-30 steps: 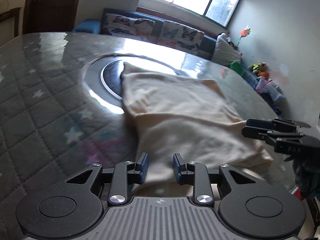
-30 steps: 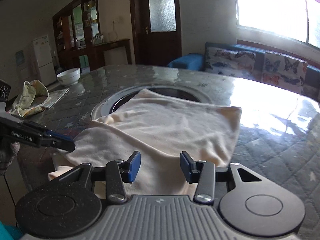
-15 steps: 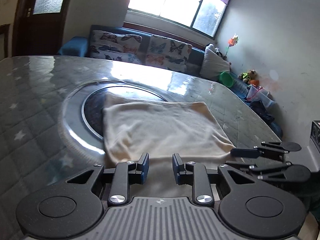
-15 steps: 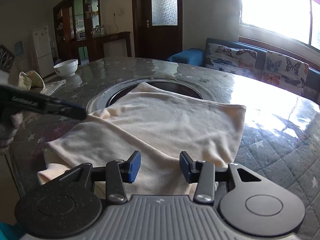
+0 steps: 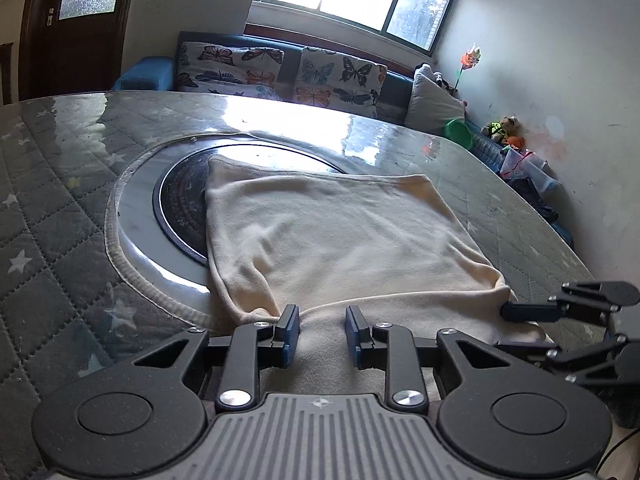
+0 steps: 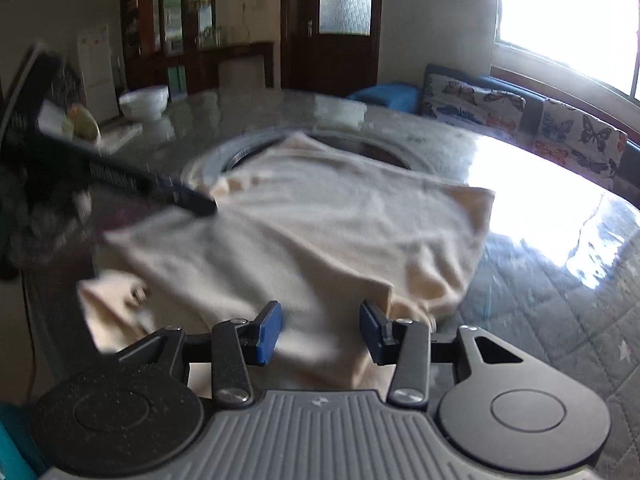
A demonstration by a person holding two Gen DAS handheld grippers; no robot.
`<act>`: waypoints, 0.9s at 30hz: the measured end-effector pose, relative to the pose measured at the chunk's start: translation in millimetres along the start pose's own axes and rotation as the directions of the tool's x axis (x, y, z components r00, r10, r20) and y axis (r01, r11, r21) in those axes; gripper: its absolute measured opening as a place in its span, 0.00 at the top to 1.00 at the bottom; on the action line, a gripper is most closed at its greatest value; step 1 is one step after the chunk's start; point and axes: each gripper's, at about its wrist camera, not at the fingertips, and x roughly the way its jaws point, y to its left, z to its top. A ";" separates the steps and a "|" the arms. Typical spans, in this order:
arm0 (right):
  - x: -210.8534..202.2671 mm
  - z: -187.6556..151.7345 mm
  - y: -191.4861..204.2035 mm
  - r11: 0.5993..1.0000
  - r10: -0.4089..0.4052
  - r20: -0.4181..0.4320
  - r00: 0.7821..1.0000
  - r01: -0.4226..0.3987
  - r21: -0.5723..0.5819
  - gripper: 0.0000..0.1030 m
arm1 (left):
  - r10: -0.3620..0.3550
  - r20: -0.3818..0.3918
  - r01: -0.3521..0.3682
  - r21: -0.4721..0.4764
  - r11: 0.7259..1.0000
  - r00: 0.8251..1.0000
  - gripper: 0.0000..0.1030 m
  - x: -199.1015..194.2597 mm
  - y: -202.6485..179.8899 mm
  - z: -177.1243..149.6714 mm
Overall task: Fold clothes
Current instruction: 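Lay the sleeve over the folded body and open the left gripper, then grasp the hem edge of the cream sweatshirt with the right gripper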
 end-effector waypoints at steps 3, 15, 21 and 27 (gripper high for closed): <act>-8.6 -1.0 4.7 1.000 -0.017 0.017 1.000 0.017 -0.025 0.57 | 0.005 0.008 -0.005 0.024 1.000 1.000 0.71 -10.3 -3.2 0.1; -27.2 -12.5 6.3 0.996 -0.066 0.026 0.997 0.067 -0.054 0.57 | 0.017 0.014 -0.019 0.152 0.988 1.000 0.64 -70.8 -13.1 -31.8; -33.3 -22.5 2.6 0.995 -0.092 0.010 0.996 0.093 -0.036 0.58 | -0.014 -0.004 0.015 0.242 0.970 1.000 0.61 -82.1 -30.3 -51.7; -34.9 -20.8 -3.4 0.993 -0.115 0.042 0.992 0.116 -0.010 0.57 | -0.043 -0.020 0.047 0.387 0.921 0.999 0.58 -80.1 -53.9 -70.6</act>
